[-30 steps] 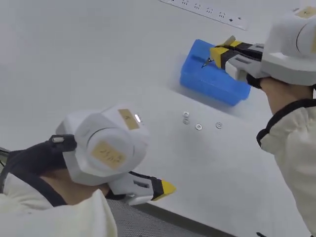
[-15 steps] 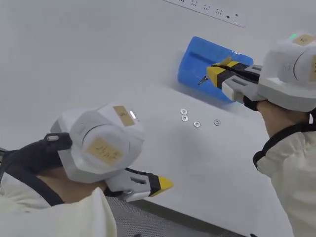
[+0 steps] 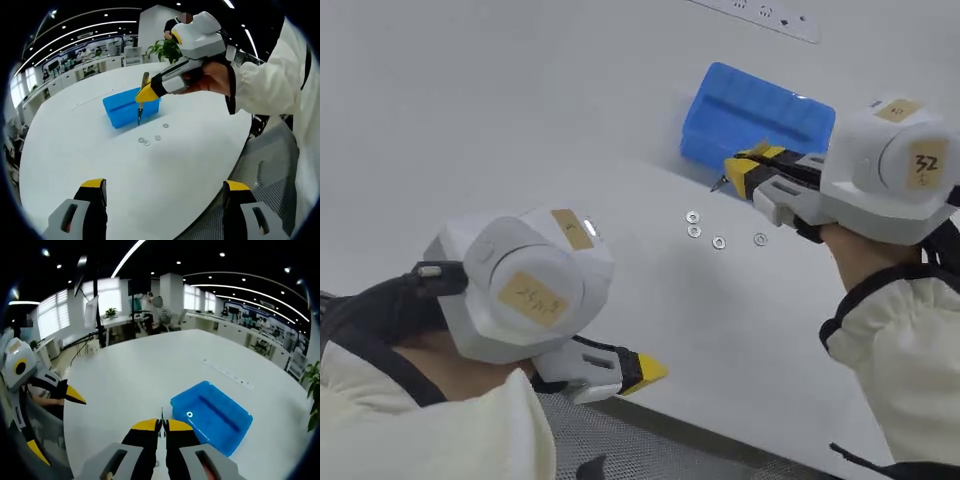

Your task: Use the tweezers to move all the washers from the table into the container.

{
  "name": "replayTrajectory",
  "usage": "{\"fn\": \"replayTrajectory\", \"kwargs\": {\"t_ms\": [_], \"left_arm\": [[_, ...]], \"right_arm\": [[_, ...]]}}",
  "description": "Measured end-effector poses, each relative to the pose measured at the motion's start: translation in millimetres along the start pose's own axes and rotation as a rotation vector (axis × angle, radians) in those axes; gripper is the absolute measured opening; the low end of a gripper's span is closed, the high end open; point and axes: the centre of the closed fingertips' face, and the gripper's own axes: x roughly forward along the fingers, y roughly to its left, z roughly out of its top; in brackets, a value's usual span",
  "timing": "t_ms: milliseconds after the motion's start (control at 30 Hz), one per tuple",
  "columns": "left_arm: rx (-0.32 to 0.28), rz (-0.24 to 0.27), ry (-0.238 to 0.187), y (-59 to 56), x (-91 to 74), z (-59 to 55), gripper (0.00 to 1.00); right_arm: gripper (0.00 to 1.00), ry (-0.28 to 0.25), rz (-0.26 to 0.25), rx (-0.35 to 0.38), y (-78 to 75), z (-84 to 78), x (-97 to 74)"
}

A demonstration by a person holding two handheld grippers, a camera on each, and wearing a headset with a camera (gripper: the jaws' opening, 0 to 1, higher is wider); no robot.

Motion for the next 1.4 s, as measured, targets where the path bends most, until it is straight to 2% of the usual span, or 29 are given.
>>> {"fn": "replayTrajectory", "kwargs": {"t_ms": [633, 967, 1000, 1400], "left_arm": [[-0.003, -0.006, 0.009, 0.8, 2.5, -4.9, 0.99], [0.002, -0.003, 0.013, 1.9, 2.3, -5.9, 0.98], [0.003, -0.003, 0.014, 1.9, 2.3, -6.3, 0.98], [0.014, -0.004, 0.013, 1.1, 1.5, -5.7, 0.98]], "right_arm": [[0.02, 0.048, 0.042, 0.019, 10.3, -18.5, 15.8], [0.02, 0.081, 0.042, -0.019, 13.6, -30.5, 20.1], [0.02, 0.068, 0.041, -0.025, 14.1, -28.8, 19.7], [0.01, 0.085, 0.039, -0.041, 13.7, -28.9, 20.2]]}}
